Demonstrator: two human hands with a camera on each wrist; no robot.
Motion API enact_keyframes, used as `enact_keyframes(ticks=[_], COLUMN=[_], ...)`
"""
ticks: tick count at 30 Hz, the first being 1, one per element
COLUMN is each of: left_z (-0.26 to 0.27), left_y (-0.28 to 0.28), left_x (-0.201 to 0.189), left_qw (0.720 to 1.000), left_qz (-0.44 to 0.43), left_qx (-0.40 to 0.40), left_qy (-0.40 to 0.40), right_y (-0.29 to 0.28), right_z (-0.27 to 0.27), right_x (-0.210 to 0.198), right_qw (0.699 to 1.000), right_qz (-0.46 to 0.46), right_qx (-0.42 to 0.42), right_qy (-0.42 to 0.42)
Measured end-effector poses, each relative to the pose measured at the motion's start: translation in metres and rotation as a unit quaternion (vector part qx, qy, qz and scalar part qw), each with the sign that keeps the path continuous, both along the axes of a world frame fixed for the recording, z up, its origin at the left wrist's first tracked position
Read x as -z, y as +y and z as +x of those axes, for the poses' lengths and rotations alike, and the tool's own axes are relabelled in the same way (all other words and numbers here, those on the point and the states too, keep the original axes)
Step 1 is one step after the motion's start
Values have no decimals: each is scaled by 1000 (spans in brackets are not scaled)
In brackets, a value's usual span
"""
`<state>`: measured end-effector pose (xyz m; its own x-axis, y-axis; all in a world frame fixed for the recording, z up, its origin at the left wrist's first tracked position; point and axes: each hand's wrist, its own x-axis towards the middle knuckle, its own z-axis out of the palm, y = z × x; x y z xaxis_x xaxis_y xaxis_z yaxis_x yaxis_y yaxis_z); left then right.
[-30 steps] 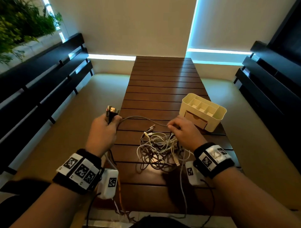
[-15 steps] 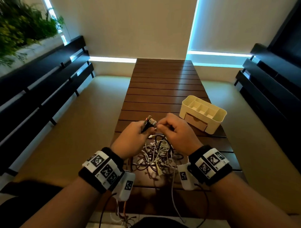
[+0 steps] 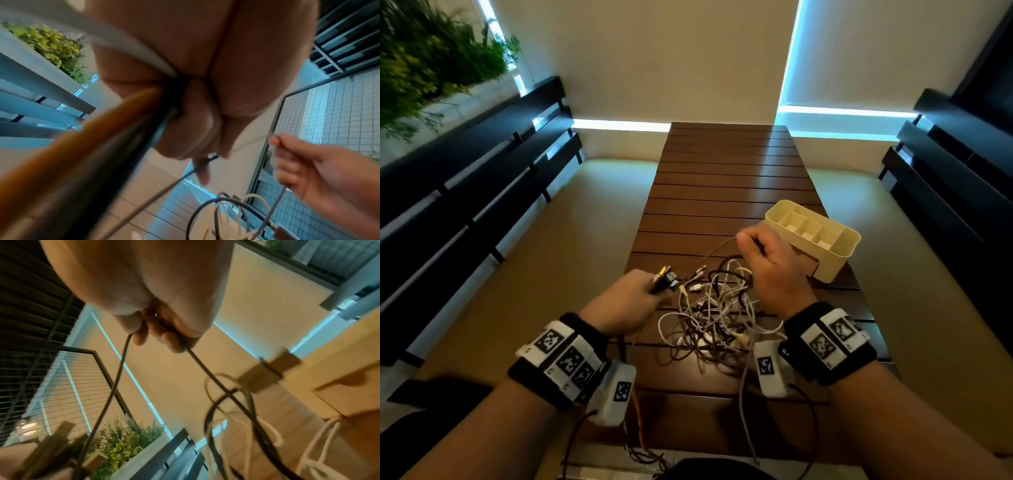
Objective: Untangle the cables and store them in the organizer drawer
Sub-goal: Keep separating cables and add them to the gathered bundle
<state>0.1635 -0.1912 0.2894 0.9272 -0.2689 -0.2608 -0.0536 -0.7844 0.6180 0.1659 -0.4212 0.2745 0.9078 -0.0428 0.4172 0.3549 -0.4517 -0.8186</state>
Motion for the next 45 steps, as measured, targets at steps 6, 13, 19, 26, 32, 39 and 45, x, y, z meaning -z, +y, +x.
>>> enact_keyframes(ticks=[6, 13, 19, 26, 32, 39, 45], left_z=[-4, -6, -1, 2, -1, -10, -5], left_y=[-12, -43, -34, -2, 14, -17, -32], left_x=[-13, -13, -26, -35, -6, -19, -9], left_qw=[956, 982, 941, 913, 959, 949, 967], left_qz=[-174, -125, -283, -386, -153, -176, -148], left_qx=[-152, 42, -58, -111, -184, -33, 59], left_qy=[-180, -133, -175, -67, -154, -259, -200], right_y=[-7, 12, -3, -7, -13, 5, 12], right_z=[4, -2, -8, -12, -2, -1, -6], right_x=[1, -11, 18, 44, 1, 3, -12], right_qw=[980, 990, 977, 971, 992, 986, 991], right_qz=[-182, -101, -69, -31, 94, -112, -77], right_qx=[-67, -97, -106, -54, 35, -108, -106], right_qy=[51, 14, 171, 231, 71, 58, 20])
